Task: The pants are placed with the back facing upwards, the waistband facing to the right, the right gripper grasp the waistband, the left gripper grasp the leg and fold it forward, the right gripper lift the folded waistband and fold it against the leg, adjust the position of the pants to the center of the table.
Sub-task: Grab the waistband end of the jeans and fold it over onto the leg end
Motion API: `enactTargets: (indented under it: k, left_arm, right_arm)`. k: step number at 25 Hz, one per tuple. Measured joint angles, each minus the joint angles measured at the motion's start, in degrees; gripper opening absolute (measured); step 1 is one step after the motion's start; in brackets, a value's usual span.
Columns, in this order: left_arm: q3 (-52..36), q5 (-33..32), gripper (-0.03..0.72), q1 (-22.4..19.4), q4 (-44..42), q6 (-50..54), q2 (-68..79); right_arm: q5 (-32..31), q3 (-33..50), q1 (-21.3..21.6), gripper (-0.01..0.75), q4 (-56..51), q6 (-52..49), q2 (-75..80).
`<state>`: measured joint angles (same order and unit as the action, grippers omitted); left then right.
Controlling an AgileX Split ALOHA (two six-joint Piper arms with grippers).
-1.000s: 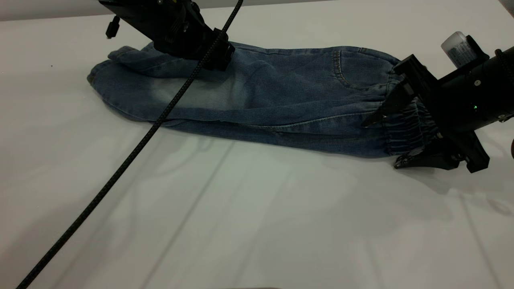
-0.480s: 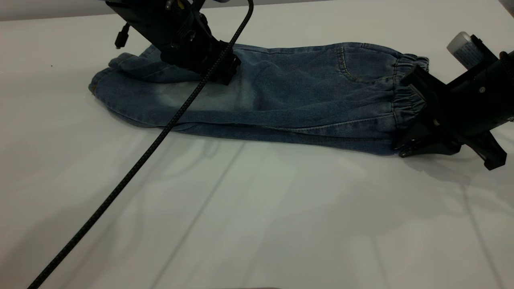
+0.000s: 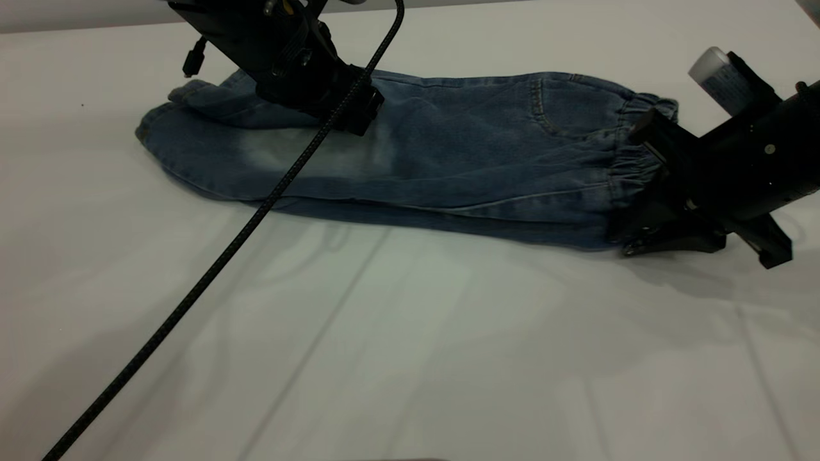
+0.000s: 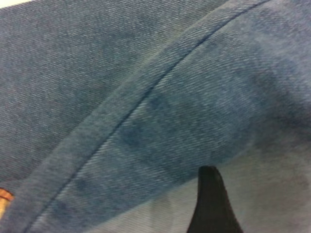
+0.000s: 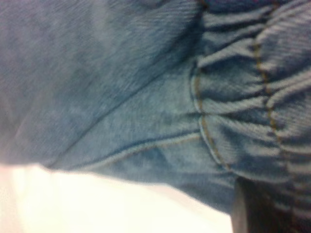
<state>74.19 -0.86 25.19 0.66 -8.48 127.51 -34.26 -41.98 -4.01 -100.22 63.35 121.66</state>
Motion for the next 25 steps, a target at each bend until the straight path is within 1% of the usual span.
enactTargets:
  k: [3,6,8,9,11,13,16,21,25]
  left_arm:
    - [0.0,0.0,0.443,0.0,-0.02,0.0,0.0]
    - [0.0,0.0,0.443,0.0,-0.02,0.0,0.0]
    - [0.0,0.0,0.443,0.0,-0.02,0.0,0.0]
    - [0.0,0.0,0.443,0.0,-0.02,0.0,0.0]
    - [0.0,0.0,0.443,0.0,-0.02,0.0,0.0]
    - [0.0,0.0,0.443,0.0,-0.02,0.0,0.0]
    - [0.0,-0.27,0.443,0.0,-0.02,0.04,0.0]
    - [0.0,-0.46,0.443,0.0,-0.02,-0.01,0.0]
    - [0.0,-0.65,0.443,0.0,-0.06,-0.01,0.0]
  right_arm:
    - [-2.88,0.0,0.0,0.25,0.64,-0.38,0.0]
    - [-5.09,0.0,0.0,0.452,1.76,-3.72,0.0]
    - [-6.58,0.0,0.0,0.568,2.39,-6.88,0.0]
    - [-6.9,0.0,0.0,0.617,2.47,-7.86,0.0]
    - [-6.64,0.0,0.0,0.668,2.88,-8.44,0.0]
    - [-5.53,0.0,0.07,0.674,3.05,-8.55,0.0]
    - [-4.16,0.0,1.32,0.668,3.18,-8.73,0.0]
    - [-3.89,0.0,5.04,0.615,1.02,-8.11,0.0]
    - [-3.91,0.0,5.98,0.592,-2.79,-5.91,0.31]
